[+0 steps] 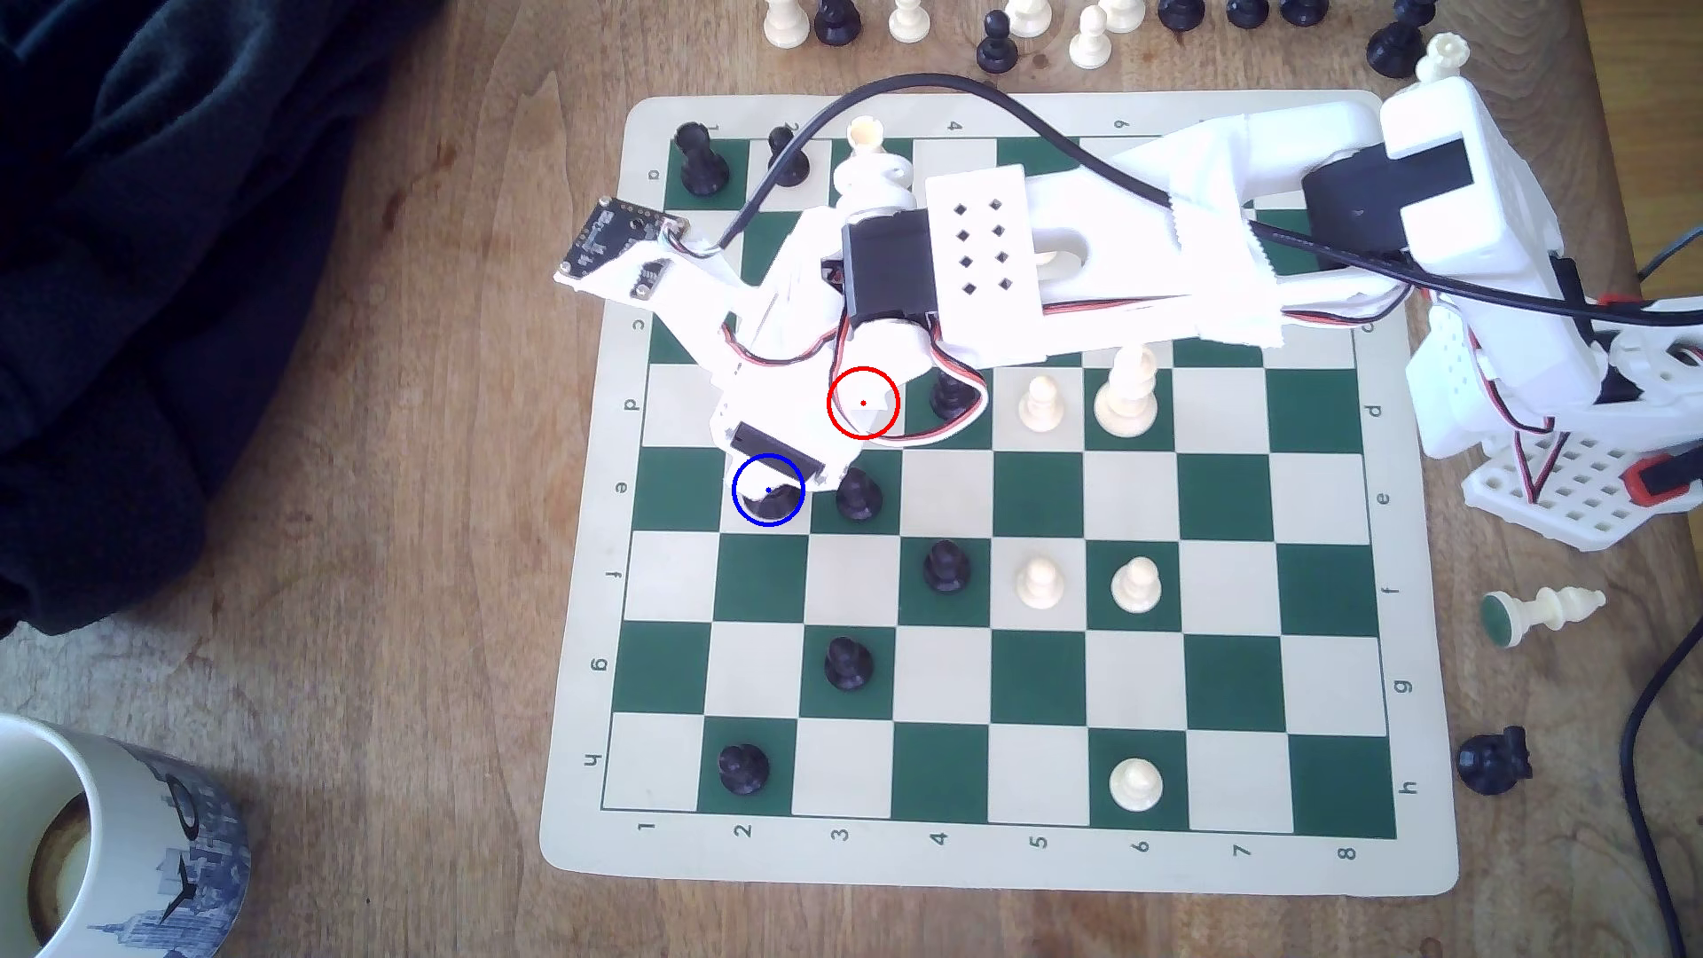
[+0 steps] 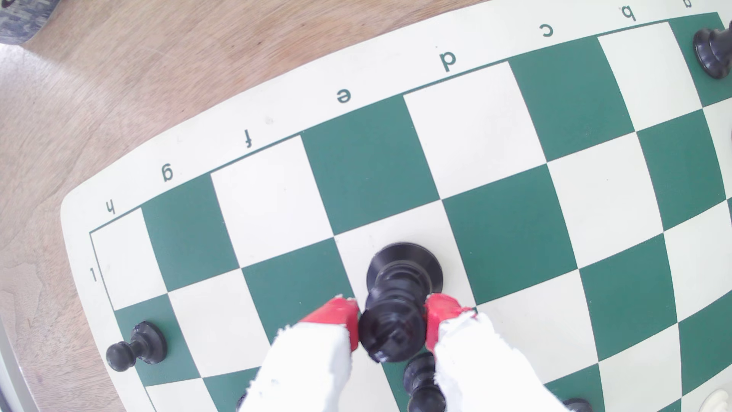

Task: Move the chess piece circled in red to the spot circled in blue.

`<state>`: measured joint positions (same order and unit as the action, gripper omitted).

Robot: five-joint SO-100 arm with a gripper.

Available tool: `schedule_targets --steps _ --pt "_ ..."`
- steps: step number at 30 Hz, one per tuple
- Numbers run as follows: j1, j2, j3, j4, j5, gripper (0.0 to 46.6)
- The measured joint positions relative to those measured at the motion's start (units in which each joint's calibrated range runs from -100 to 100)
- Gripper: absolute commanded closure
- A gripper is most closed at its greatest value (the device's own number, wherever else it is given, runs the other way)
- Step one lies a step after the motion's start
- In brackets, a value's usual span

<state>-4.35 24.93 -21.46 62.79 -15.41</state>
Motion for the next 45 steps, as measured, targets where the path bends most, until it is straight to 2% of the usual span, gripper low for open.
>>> schedule_targets --steps 5,14,18,21,25,28,30,31,32,35,36,40,41,44,45 --pt "0.0 0.0 0.0 0.1 -0.1 27.1" --pt "1.1 -1.8 0.0 5.3 0.0 26.8" --pt "1.1 -7.0 0.7 7.9 0.0 27.0" --pt "1.1 -13.2 5.9 6.5 0.1 27.0" --pt "-1.5 -23.0 19.1 1.6 0.1 28.3" --pt "-2.4 -32.1 32.2 -3.6 0.8 32.6" --pt "-2.9 -36.1 38.7 -6.6 1.2 37.7" --pt "-3.4 -38.3 42.0 -8.8 1.5 43.9" --pt "-4.2 -43.6 50.4 -14.9 2.0 46.4" --pt "-4.1 -50.3 63.7 -22.4 2.5 46.4" --pt "-3.4 -55.1 72.7 -29.6 3.2 46.4" --pt "0.0 -63.9 87.7 -47.3 5.2 46.4" --pt "2.1 -68.0 94.4 -58.4 6.7 46.4" --pt "2.8 -71.4 101.6 -76.3 10.0 46.4" --pt "2.9 -73.6 104.6 -87.6 12.6 46.4"
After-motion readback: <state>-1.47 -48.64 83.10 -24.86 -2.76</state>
